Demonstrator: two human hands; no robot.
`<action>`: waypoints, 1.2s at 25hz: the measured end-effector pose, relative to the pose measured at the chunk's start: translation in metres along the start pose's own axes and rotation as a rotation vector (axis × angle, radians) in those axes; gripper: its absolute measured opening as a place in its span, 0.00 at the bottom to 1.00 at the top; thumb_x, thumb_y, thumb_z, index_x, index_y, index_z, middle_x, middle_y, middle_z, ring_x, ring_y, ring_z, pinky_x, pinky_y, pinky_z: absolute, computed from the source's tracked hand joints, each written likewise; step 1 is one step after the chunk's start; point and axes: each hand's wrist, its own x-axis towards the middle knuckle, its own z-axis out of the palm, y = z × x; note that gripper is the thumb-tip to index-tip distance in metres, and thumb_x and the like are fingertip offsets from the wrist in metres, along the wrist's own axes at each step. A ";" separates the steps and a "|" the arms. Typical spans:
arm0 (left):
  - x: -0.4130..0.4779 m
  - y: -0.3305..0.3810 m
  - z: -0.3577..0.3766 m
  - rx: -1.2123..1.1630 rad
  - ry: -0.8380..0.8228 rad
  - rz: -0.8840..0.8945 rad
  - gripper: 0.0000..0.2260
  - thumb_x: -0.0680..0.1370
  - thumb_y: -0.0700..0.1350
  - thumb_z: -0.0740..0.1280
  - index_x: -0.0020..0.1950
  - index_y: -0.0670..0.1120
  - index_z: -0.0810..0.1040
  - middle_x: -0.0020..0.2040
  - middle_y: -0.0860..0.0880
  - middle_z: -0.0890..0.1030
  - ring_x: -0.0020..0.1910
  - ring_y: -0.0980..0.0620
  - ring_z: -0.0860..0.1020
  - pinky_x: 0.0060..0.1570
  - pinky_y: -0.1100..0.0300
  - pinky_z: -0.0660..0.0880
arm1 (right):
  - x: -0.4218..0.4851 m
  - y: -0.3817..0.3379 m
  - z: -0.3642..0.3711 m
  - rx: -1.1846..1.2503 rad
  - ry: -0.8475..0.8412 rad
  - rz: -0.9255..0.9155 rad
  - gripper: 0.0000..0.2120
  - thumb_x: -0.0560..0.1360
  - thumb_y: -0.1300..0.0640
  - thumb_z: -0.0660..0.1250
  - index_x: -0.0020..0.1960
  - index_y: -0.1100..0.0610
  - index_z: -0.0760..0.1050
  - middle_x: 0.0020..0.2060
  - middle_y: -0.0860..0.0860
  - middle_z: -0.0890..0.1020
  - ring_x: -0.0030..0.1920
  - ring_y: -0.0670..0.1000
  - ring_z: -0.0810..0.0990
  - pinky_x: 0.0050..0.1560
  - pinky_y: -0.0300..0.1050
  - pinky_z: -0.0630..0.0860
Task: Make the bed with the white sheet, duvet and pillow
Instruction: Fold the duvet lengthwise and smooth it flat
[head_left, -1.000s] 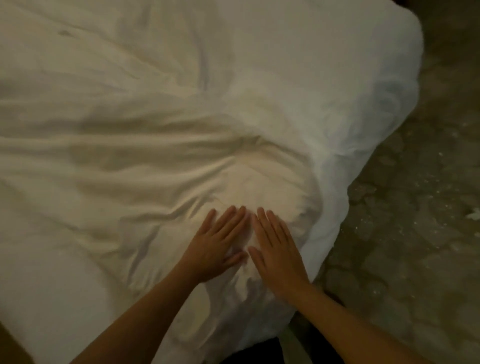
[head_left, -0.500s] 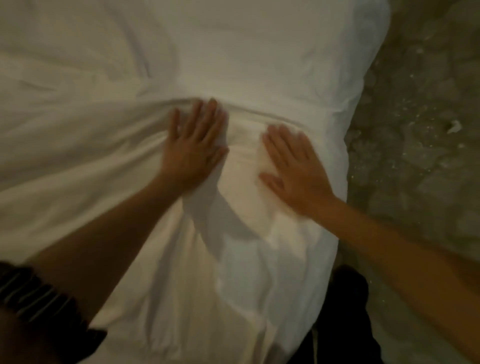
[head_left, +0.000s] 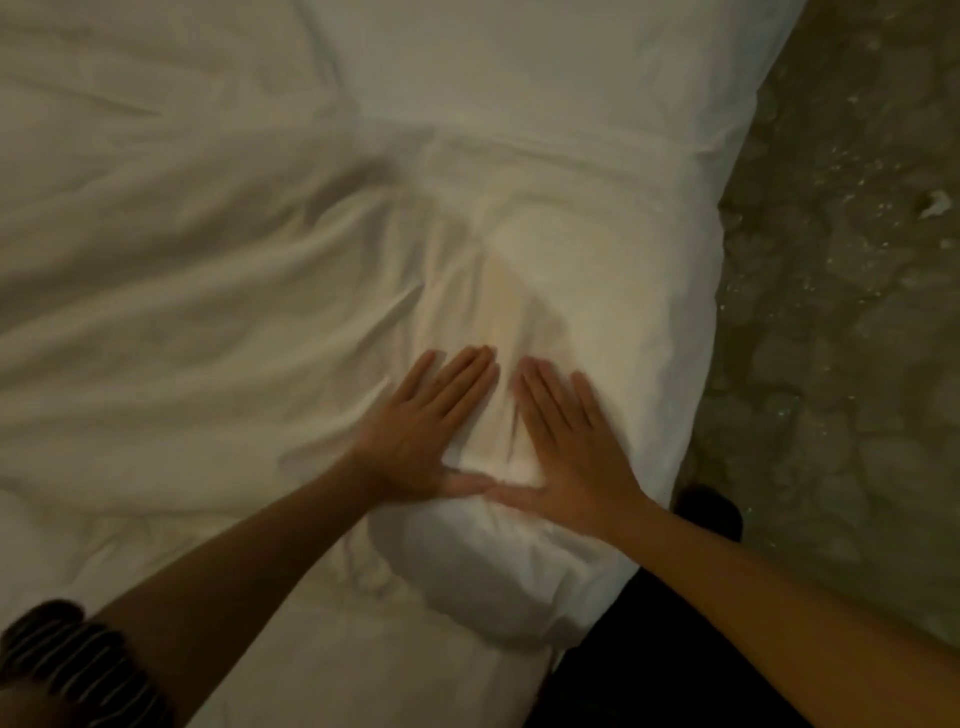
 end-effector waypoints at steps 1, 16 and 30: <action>-0.017 0.013 0.006 -0.021 -0.013 -0.021 0.48 0.70 0.73 0.57 0.76 0.39 0.54 0.76 0.42 0.57 0.76 0.47 0.54 0.74 0.46 0.50 | -0.021 -0.012 0.007 0.002 -0.035 -0.029 0.50 0.68 0.27 0.57 0.74 0.64 0.56 0.74 0.58 0.60 0.75 0.55 0.57 0.74 0.56 0.50; -0.133 0.089 -0.019 0.011 0.027 -0.434 0.49 0.69 0.77 0.47 0.76 0.41 0.57 0.76 0.43 0.59 0.75 0.47 0.58 0.71 0.50 0.52 | -0.110 -0.039 -0.020 0.166 0.023 -0.108 0.46 0.73 0.28 0.45 0.76 0.62 0.51 0.76 0.58 0.55 0.75 0.52 0.49 0.73 0.45 0.45; -0.231 0.074 -0.020 0.130 0.149 -0.511 0.48 0.70 0.71 0.60 0.78 0.44 0.48 0.79 0.47 0.49 0.77 0.49 0.47 0.73 0.48 0.43 | -0.103 -0.137 0.000 0.106 0.051 -0.059 0.44 0.73 0.33 0.51 0.77 0.60 0.46 0.77 0.55 0.48 0.77 0.52 0.45 0.74 0.45 0.42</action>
